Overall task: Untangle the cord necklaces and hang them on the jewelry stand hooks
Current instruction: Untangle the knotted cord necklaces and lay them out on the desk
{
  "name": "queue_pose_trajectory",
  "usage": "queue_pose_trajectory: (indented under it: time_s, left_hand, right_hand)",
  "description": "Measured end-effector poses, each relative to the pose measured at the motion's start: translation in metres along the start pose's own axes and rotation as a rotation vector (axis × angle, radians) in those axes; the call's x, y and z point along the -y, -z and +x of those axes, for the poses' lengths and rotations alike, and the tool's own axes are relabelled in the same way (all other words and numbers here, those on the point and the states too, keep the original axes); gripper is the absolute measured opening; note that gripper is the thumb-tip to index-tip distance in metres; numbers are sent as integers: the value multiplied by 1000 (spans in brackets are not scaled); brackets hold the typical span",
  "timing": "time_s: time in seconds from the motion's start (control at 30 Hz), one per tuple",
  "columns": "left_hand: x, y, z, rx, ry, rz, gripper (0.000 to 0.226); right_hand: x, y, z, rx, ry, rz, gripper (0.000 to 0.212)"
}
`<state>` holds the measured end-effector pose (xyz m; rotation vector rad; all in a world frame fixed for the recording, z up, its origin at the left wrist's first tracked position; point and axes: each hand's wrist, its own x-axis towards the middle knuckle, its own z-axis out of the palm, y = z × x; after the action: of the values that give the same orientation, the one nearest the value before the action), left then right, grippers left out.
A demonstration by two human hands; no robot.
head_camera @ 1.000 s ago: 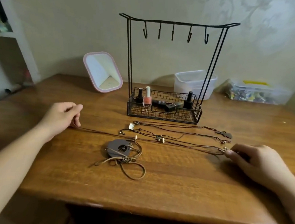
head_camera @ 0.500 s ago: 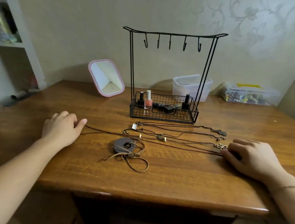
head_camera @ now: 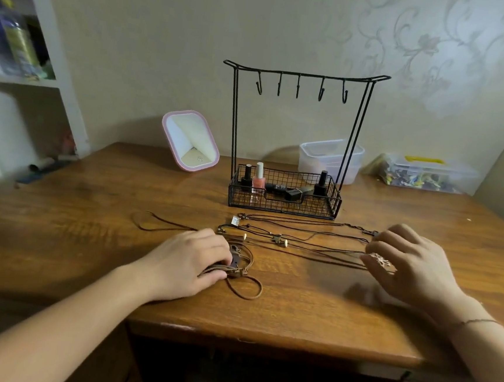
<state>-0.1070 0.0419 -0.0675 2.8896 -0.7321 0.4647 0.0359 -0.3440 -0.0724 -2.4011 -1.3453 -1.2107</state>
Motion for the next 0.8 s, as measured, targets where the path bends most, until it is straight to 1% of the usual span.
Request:
queue_pose_trajectory:
  time_s: [0.07, 0.13, 0.17, 0.2, 0.27, 0.33, 0.37, 0.4, 0.43, 0.5, 0.57, 0.63, 0.67, 0.7, 0.73, 0.8]
  left_hand:
    - [-5, -2, 0, -13, -95, 1, 17]
    - [-13, -5, 1, -39, -150, -22, 14]
    - [-18, -6, 1, -73, -134, -77, 13]
    - [-24, -5, 3, -125, -82, -166, 12]
    - [-34, -1, 13, -251, 105, -368, 9]
    - [-39, 11, 30, -310, 299, -557, 11]
    - [-40, 18, 40, -303, 367, -667, 9]
    - [-40, 26, 50, -292, 414, -774, 6]
    - [-40, 34, 58, -286, 448, -866, 5]
    - [-38, 45, 68, -282, 476, -1022, 8]
    - [-32, 55, 73, -279, 479, -1166, 10]
    - [-21, 64, 74, -288, 482, -1297, 15]
    - [-15, 68, 74, -293, 489, -1312, 17]
    - [-9, 70, 73, -291, 504, -1262, 18]
    - [-3, 71, 71, -279, 518, -1153, 18]
    - [6, 70, 67, -221, 509, -856, 12]
  right_hand:
    - [24, -1, 18, -18, 49, 89, 23]
    - [53, -4, 36, 75, 80, 213, 20]
    - [68, -5, 45, 150, 69, 288, 21]
    - [83, -7, 53, 222, 30, 375, 25]
    - [106, -12, 69, 314, -101, 590, 49]
    - [120, -18, 87, 329, -219, 841, 73]
    - [124, -21, 96, 329, -273, 994, 75]
    - [126, -22, 104, 332, -322, 1163, 68]
    - [126, -23, 111, 343, -367, 1326, 57]
    - [125, -26, 121, 346, -413, 1553, 37]
    - [120, -28, 125, 337, -411, 1635, 19]
    - [112, -31, 123, 335, -432, 1726, 19]
    - [107, -32, 121, 335, -460, 1775, 22]
    - [103, -33, 119, 333, -483, 1799, 27]
    - [98, -36, 117, 331, -490, 1793, 32]
    - [85, -39, 112, 361, -451, 1731, 36]
